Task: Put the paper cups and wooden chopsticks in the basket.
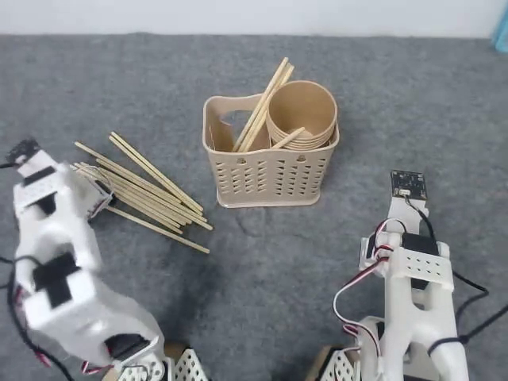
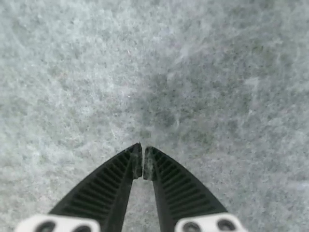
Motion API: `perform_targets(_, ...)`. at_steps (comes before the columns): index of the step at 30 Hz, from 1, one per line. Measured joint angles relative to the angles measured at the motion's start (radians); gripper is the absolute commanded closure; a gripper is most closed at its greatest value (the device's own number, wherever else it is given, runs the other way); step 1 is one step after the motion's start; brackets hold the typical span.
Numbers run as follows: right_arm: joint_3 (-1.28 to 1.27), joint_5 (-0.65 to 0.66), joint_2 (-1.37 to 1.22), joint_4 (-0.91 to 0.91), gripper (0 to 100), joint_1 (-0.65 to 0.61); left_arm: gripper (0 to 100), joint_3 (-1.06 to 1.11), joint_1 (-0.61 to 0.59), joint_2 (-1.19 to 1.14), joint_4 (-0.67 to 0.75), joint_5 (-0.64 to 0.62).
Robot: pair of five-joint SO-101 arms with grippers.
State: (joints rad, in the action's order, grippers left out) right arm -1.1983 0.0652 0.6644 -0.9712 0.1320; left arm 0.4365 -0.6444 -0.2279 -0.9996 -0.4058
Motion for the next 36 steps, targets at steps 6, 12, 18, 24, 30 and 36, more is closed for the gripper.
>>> perform_targets(6, 0.000, 0.000, 0.000, 0.000, 96.8, 0.000, 79, -0.196, 0.000, -0.157, -0.089, -0.037)
perform_targets(12, 0.000, 0.000, 0.000, 0.000, 96.8, 0.000, 79, -0.310, 0.000, -0.238, -0.169, -0.040)
perform_targets(18, 0.000, 0.000, 0.000, 0.000, 96.8, 0.000, 80, -0.358, 0.002, -0.272, -0.216, -0.068)
perform_targets(24, 0.000, 0.000, 0.000, 0.000, 96.8, 0.000, 100, -0.374, 0.014, -0.273, -0.219, -0.077)
perform_targets(30, 0.000, 0.000, 0.000, 0.000, 96.8, 0.002, 99, -0.385, 0.015, -0.285, -0.210, -0.084)
perform_targets(36, 0.000, 0.000, 0.000, 0.000, 96.8, 0.002, 99, -0.394, 0.000, -0.244, -0.295, -0.084)
